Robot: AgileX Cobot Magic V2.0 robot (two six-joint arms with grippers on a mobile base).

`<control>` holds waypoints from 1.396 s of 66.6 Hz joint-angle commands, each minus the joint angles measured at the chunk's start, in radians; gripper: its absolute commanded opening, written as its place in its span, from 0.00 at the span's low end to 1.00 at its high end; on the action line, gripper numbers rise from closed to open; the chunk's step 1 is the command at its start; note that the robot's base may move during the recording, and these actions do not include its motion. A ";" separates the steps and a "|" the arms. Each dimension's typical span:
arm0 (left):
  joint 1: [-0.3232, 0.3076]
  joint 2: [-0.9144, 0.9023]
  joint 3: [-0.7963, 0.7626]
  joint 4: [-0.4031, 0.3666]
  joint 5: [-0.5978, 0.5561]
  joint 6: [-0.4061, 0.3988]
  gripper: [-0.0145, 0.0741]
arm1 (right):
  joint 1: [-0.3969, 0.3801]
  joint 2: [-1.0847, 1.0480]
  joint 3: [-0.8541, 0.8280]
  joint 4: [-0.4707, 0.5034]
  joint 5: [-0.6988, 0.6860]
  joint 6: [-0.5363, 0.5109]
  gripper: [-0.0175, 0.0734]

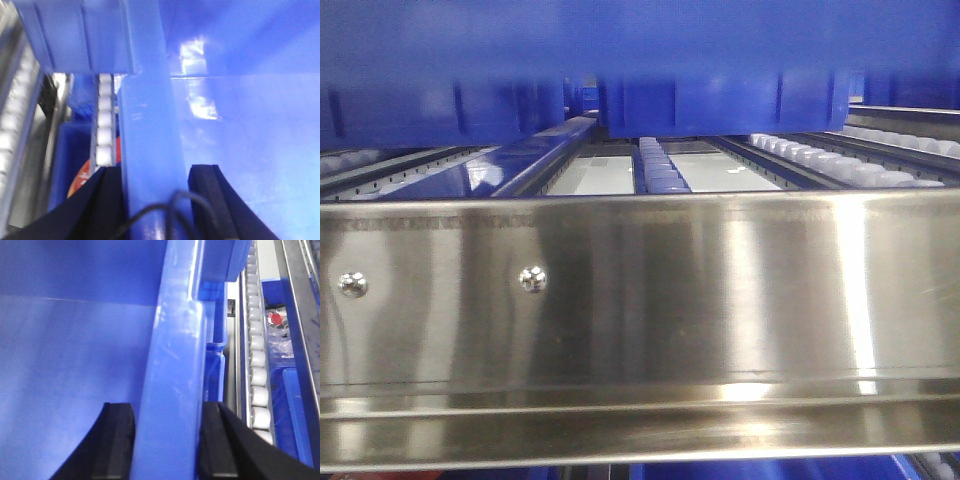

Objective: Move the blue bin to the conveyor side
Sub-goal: 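Lift the blue bin with both grippers and pull it off the rack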

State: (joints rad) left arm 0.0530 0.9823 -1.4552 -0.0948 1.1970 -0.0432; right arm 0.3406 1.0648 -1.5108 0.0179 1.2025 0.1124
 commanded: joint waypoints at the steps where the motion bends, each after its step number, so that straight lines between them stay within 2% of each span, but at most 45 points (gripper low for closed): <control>1: 0.004 -0.048 0.001 0.089 -0.139 0.014 0.15 | -0.011 -0.074 0.019 -0.129 -0.113 -0.025 0.11; 12: 0.004 -0.077 0.002 0.071 -0.146 0.014 0.15 | -0.011 -0.125 0.025 -0.129 -0.172 -0.025 0.11; 29: 0.004 -0.101 0.002 0.071 -0.252 0.014 0.15 | -0.011 -0.142 0.025 -0.129 -0.242 -0.025 0.11; 93: 0.004 -0.101 0.002 0.077 -0.261 0.014 0.15 | -0.011 -0.142 0.025 -0.129 -0.246 -0.025 0.11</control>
State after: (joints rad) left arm 0.0530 0.8982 -1.4368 -0.1190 1.0620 -0.0432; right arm 0.3406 0.9459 -1.4698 0.0163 1.0495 0.1124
